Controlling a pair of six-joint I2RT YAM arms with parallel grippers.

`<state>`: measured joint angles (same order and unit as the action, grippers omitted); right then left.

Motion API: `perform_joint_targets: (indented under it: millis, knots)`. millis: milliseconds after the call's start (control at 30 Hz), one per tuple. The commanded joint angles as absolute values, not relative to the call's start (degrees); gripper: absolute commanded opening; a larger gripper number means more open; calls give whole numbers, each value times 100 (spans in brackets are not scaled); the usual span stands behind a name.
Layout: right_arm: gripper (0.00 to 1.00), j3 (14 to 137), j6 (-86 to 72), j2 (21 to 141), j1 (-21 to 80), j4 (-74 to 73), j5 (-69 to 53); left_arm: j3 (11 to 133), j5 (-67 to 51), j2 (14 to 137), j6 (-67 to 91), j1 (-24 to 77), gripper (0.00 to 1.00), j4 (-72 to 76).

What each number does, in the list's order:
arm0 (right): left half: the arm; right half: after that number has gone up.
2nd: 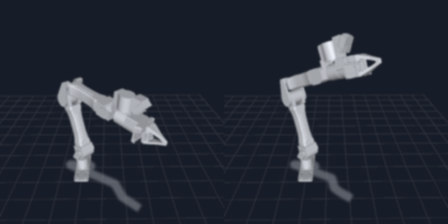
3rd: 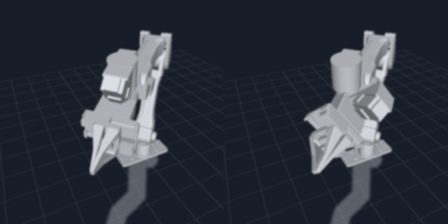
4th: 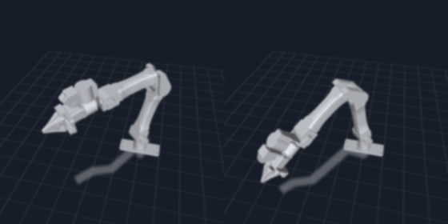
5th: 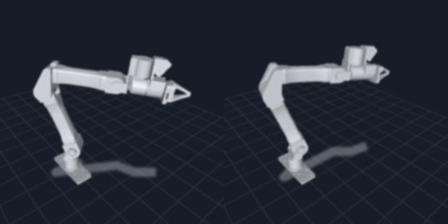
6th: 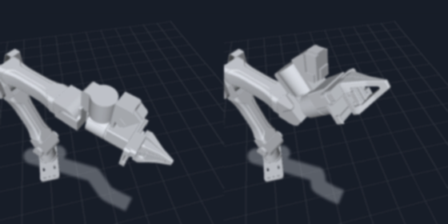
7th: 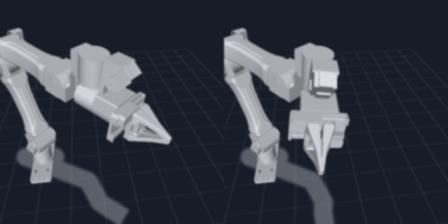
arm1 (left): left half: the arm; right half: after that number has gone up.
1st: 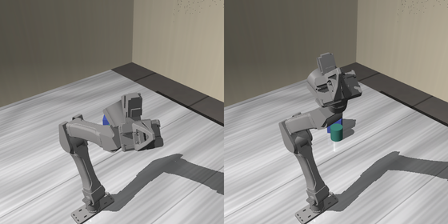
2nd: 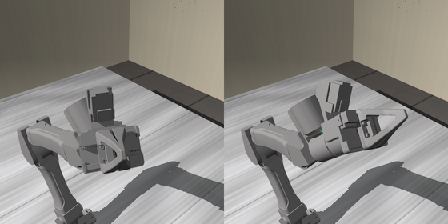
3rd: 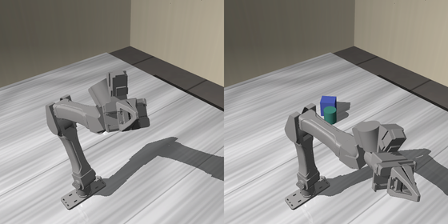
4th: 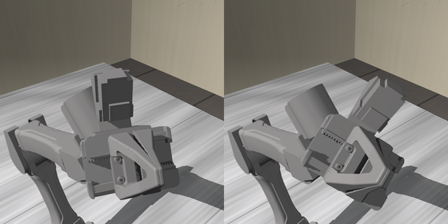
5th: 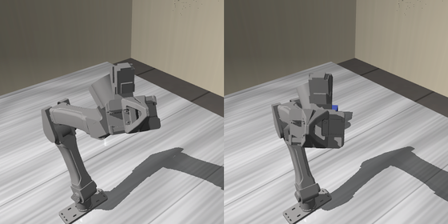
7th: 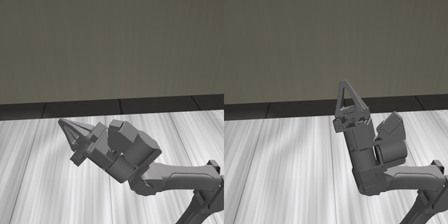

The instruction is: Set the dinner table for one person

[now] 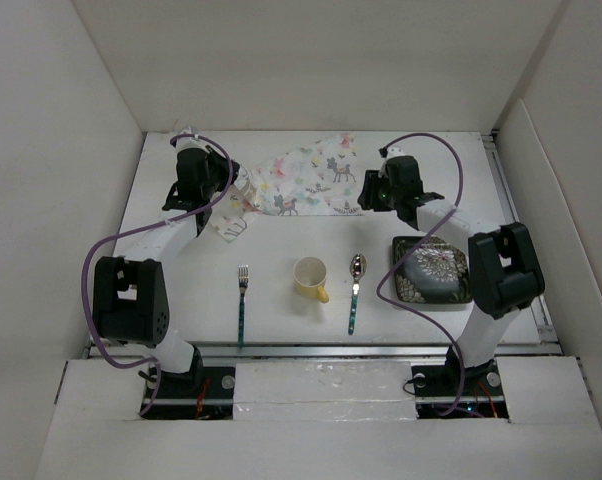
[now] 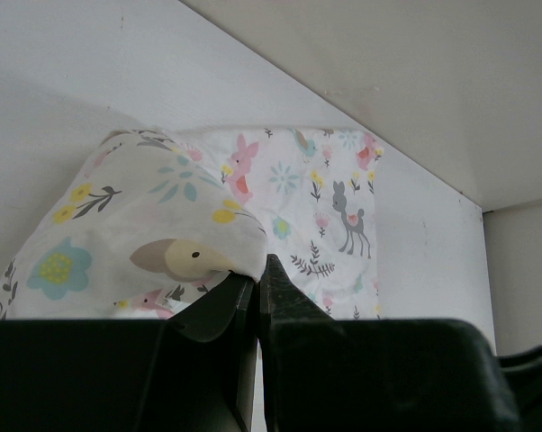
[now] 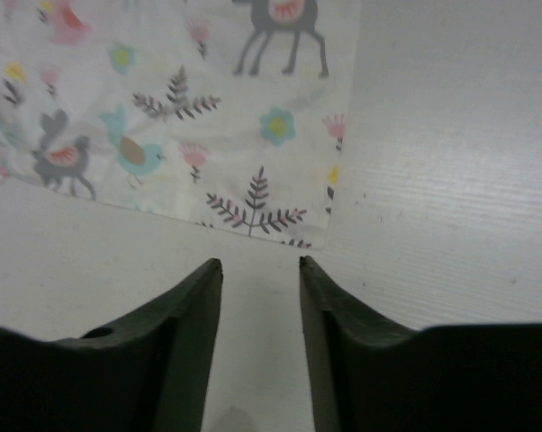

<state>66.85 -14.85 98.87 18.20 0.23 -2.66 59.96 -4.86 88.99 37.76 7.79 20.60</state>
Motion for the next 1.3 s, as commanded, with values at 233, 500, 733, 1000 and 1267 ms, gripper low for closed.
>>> perform_joint_targets:
  millis: [233,500,733,1000,1267]
  knots:
    - [51,7541,-1432,11100,2039,-562,386,6003,-518,8578,3630,800,0,2188]
    - [51,7813,-1661,11627,2268,-721,554,6012,-659,8543,3691,800,0,2268]
    - [42,7762,-1942,11699,2268,-651,983,5977,-659,8481,3700,800,0,2303]
    - [46,7541,-1741,11197,2092,-500,1107,6003,-747,8560,3727,800,0,2320]
    - [48,7804,-1635,11364,2092,-843,1310,5994,-765,8622,3762,800,0,2338]
